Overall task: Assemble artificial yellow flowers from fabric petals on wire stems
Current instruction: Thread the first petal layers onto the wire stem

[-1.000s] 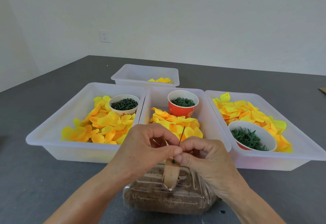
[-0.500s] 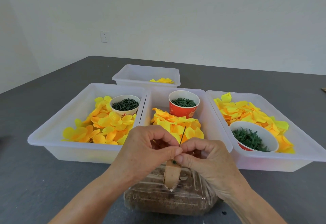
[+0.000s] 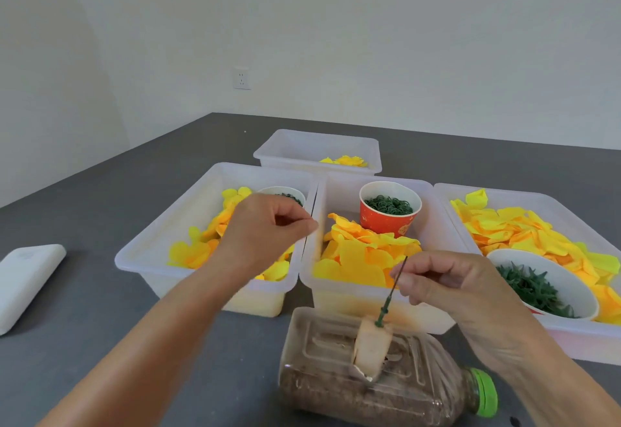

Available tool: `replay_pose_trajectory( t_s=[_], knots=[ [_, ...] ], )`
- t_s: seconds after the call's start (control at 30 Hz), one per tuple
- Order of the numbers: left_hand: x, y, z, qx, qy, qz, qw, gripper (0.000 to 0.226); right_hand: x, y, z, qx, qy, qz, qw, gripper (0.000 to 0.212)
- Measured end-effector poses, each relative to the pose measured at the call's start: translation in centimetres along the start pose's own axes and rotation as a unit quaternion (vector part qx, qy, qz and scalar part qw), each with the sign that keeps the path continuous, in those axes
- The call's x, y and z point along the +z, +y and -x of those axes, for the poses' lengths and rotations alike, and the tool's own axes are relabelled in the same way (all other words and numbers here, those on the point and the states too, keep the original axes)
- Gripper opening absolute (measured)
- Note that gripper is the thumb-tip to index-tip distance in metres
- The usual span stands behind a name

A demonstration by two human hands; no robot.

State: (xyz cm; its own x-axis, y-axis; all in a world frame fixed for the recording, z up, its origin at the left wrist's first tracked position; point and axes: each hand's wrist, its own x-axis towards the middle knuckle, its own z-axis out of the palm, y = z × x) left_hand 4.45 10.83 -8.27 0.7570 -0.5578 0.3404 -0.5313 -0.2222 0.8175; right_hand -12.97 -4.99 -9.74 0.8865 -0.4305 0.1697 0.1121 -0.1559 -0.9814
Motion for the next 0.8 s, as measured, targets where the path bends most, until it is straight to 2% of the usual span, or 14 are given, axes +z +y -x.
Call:
replay_pose_trajectory(
  t_s=[0.1, 0.17, 0.23, 0.37, 0.5, 0.57, 0.67, 0.8],
  knots=[
    [-1.4, -2.1, -3.1, -0.020, 0.055, -0.190, 0.980, 0.009, 0.5, 0.0, -1.2, -0.001, 0.020, -0.006, 1.000, 0.007],
    [-1.9, -3.5, -4.8, -0.053, 0.041, -0.291, 0.955, 0.009, 1.0, 0.0, -1.9, -0.001, 0.022, -0.006, 1.000, 0.009],
    [-2.1, -4.5, -5.7, -0.091, 0.009, -0.347, 0.933, 0.012, 1.5, 0.2, -2.7, 0.009, 0.024, -0.012, 1.000, 0.008],
    [-1.4, -5.6, -6.3, -0.115, -0.119, -0.383, 0.909, 0.042, 2.1, 0.5, -4.2, 0.022, 0.040, -0.016, 0.999, 0.019],
    [-0.6, -6.1, -6.3, -0.093, -0.191, -0.423, 0.881, 0.035, 2.3, 0.5, -4.9, 0.027, 0.041, -0.022, 0.999, 0.014],
    [-0.4, -6.4, -6.2, -0.092, -0.189, -0.436, 0.875, 0.030, 2.4, 0.6, -5.1, 0.028, 0.043, -0.018, 0.999, 0.013],
    [-0.4, -6.8, -6.0, -0.093, -0.154, -0.429, 0.885, 0.020, 2.3, 0.8, -5.1, 0.029, 0.043, -0.012, 0.999, 0.013],
    [-1.1, -6.5, -6.5, -0.094, -0.096, -0.367, 0.921, 0.012, 2.2, 1.0, -5.1, 0.031, 0.043, -0.007, 0.999, 0.010]
  ],
)
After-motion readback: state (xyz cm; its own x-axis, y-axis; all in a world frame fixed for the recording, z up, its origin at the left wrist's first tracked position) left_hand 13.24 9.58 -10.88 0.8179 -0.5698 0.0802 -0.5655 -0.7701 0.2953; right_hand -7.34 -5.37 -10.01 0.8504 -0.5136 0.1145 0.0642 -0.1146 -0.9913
